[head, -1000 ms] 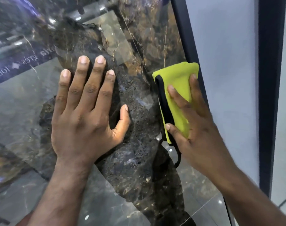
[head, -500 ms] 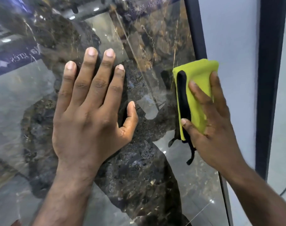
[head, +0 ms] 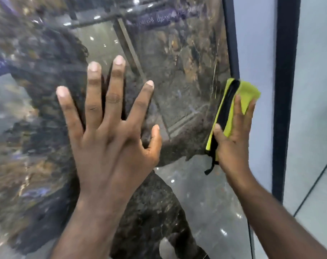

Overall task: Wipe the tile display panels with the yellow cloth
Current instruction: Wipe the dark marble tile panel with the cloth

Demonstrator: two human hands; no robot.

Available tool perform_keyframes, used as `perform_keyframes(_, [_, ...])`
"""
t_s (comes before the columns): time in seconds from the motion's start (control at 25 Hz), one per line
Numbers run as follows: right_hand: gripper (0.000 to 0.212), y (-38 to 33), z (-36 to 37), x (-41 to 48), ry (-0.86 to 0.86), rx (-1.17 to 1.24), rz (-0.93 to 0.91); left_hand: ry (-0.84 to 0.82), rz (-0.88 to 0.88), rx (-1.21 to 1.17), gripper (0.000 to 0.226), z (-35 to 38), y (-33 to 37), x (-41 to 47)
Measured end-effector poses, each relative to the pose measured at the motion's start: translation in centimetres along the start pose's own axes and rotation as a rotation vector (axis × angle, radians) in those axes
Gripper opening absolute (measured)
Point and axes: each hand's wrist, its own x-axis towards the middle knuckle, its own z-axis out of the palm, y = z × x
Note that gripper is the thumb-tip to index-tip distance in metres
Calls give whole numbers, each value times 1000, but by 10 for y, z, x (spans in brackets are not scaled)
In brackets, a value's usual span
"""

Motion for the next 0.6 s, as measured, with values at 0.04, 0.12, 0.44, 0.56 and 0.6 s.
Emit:
perform_keyframes(0.04, [82,-8,14,-27,-25,-38,-25,-16,-23,7,74,-8,-9,-10])
perform_keyframes(0.12, [76,-41,36,-69,-181,-64,-226,-31,-61,3,79,-22,-26,-25])
perform_keyframes(0.44, [66,-67,52,-76,-2,103,104,-31,-60,26,78,-49,-83,-68])
perform_keyframes(0.56, [67,-101,81,-120,-180,10,-264,-37,6,38,80,-42,-99,-77])
perform_keyframes(0.6, [65,-111,82,-103,-171,-12,-343,-37,27,50,80,-40,-100,-79])
